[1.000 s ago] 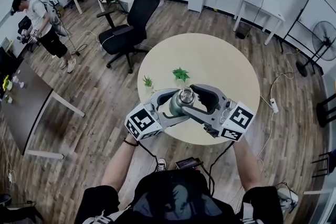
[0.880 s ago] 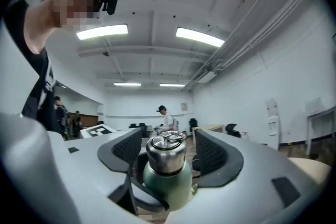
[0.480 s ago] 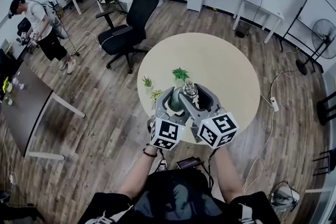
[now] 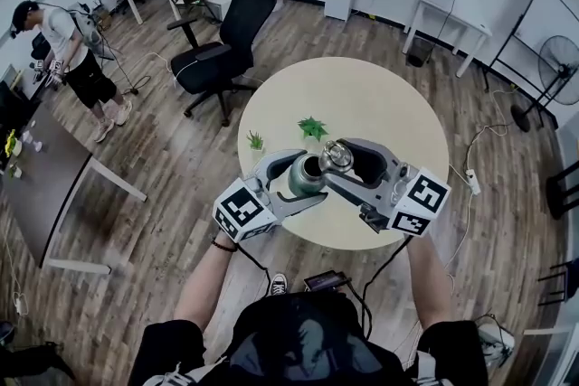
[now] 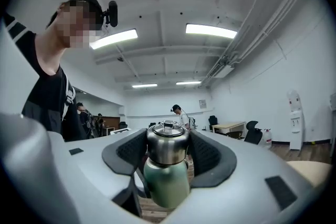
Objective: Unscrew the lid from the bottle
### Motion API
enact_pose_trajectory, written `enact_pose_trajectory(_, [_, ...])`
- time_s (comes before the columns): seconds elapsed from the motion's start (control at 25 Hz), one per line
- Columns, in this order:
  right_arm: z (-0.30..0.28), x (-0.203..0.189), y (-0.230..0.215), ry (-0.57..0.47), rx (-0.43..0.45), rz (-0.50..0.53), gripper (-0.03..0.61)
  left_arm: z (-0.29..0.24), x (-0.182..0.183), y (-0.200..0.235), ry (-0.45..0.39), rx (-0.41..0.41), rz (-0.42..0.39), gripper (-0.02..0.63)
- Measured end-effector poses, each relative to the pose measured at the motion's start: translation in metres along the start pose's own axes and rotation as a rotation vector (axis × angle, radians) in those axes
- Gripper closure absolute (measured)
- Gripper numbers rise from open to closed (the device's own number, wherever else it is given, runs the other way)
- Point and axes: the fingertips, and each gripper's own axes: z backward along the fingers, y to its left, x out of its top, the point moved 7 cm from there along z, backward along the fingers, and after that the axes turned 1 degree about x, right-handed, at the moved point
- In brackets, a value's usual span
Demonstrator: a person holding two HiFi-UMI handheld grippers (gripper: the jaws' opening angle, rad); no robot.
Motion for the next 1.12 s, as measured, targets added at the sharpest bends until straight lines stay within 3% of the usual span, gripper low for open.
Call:
enact_pose_trajectory(0.2, [0.011,-0.015,-0.007,-0.018,-0.202,0.031,0.322,0.004,-0.011,0.003,-0.013,0.122,0.049,0.242])
enact_pose_trajectory(0.4, [0.032,-0.035,-0.014,-0.039,-0.428,0.031,0.322,0.017,-0.013,0.013,-0.018,0.298,0.08,0.242])
enact_pose_trajectory(0.6, [0.046,-0.052,-0.016,-0.022,-0.6,0.078,0.322,0.026,-0.007,0.022,-0.019,0.464,0.086,0.242])
enact_pose_trajectory(0.84, [0.049,-0.065,-0.012,-0.003,-0.693,0.092,0.322,0.033,-0.004,0.025,-0.021,0.583,0.08,0.242])
enact_pose_trajectory(1.12, [0.045,-0.069,-0.011,0.009,-0.714,0.085,0.322,0.038,-0.008,0.025,-0.016,0.6,0.082,0.242])
